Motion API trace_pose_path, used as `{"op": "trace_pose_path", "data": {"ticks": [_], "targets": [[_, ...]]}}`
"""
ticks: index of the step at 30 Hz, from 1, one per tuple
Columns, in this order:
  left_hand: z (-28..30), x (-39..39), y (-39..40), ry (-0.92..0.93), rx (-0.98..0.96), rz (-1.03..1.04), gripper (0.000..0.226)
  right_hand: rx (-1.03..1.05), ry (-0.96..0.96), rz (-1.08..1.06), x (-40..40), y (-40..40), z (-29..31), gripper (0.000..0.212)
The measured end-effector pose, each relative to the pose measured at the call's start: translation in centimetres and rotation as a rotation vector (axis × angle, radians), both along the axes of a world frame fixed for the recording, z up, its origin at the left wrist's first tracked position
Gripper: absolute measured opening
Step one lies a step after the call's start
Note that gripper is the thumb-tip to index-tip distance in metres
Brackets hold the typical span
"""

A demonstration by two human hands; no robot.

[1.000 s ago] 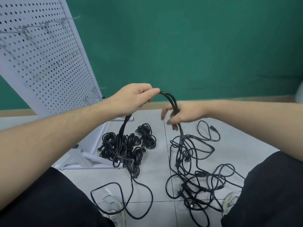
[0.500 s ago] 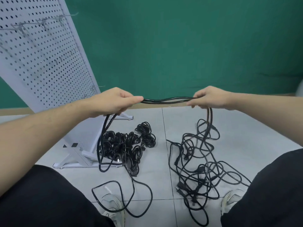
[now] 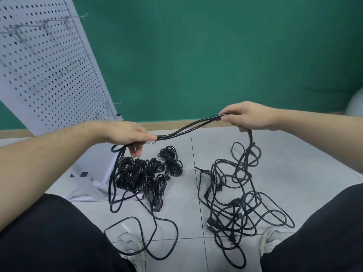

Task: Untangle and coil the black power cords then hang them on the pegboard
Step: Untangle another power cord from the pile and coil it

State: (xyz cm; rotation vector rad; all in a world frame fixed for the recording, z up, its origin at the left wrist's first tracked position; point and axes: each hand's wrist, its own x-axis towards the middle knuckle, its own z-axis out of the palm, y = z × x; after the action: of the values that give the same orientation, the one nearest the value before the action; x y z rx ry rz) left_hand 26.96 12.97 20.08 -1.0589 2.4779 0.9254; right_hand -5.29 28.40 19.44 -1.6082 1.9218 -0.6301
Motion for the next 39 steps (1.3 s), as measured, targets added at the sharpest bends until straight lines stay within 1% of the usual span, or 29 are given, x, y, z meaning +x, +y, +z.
{"op": "trace_pose_path", "data": {"ticks": [2, 3, 5, 7, 8, 10, 12, 14, 16, 19, 21, 23, 25, 30, 32, 34, 36, 37, 39], "targets": [[-0.5, 0.1, 0.2, 0.0, 0.056, 0.013, 0.051, -0.069, 0.107, 0.019, 1.1, 0.0, 0.6, 0.012], [-0.6, 0.0, 0.5, 0.033, 0.089, 0.021, 0.048, -0.106, 0.14, 0.037, 1.6, 0.0, 0.8, 0.012], [-0.7, -0.9, 1.4, 0.157, 0.19, 0.029, 0.048, -0.168, 0.183, 0.077, 2.5, -0.1, 1.2, 0.014], [-0.5, -2.8, 2.6, 0.307, 0.348, 0.053, 0.057, -0.202, 0.212, 0.148, 3.8, 0.0, 1.6, 0.018], [-0.3, -4.0, 3.3, 0.36, 0.403, 0.072, 0.055, -0.216, 0.228, 0.191, 4.5, 0.0, 1.7, 0.018], [-0.1, -6.2, 4.8, 0.426, 0.453, 0.102, 0.04, -0.241, 0.217, 0.249, 5.4, 0.0, 1.6, 0.013], [0.0, -7.7, 6.0, 0.477, 0.404, 0.105, 0.031, -0.228, 0.135, 0.249, 5.8, 0.2, 1.5, 0.009], [0.2, -8.4, 6.5, 0.52, 0.262, 0.08, 0.03, -0.191, 0.004, 0.208, 5.5, 0.3, 1.6, 0.012], [0.6, -8.8, 6.8, 0.555, 0.174, 0.069, 0.031, -0.143, -0.091, 0.177, 4.9, 0.6, 1.7, 0.012], [1.0, -9.1, 7.3, 0.62, 0.118, 0.056, 0.034, -0.01, -0.029, 0.27, 3.9, 1.2, 0.7, 0.009], [1.3, -9.3, 7.4, 0.676, 0.106, 0.068, 0.035, 0.105, -0.028, 0.306, 3.0, 1.5, -0.7, 0.009], [1.7, -9.3, 7.6, 0.735, 0.134, 0.086, 0.036, 0.177, -0.012, 0.261, 2.2, 1.7, -2.1, 0.008], [2.1, -9.3, 7.7, 0.773, 0.152, 0.091, 0.039, 0.201, 0.05, 0.211, 1.6, 1.7, -3.2, 0.011], [1.9, -8.7, 7.5, 0.782, 0.188, 0.084, 0.042, 0.221, 0.256, 0.149, 0.0, 1.3, -3.2, 0.013], [1.8, -8.3, 6.8, 0.781, 0.226, 0.096, 0.044, 0.215, 0.249, 0.122, -0.8, 1.5, -2.5, 0.012], [1.7, -7.8, 6.0, 0.768, 0.261, 0.108, 0.043, 0.208, 0.182, 0.092, -1.5, 2.1, -2.1, 0.015], [1.4, -7.0, 5.1, 0.688, 0.291, 0.065, 0.038, 0.192, 0.142, 0.083, -2.2, 2.5, -2.0, 0.017], [1.3, -6.6, 4.6, 0.614, 0.306, 0.03, 0.035, 0.17, 0.143, 0.08, -2.4, 2.6, -1.9, 0.016], [0.8, -5.6, 3.7, 0.404, 0.335, -0.025, 0.032, 0.105, 0.175, 0.053, -2.5, 2.4, -1.7, 0.014]]}}
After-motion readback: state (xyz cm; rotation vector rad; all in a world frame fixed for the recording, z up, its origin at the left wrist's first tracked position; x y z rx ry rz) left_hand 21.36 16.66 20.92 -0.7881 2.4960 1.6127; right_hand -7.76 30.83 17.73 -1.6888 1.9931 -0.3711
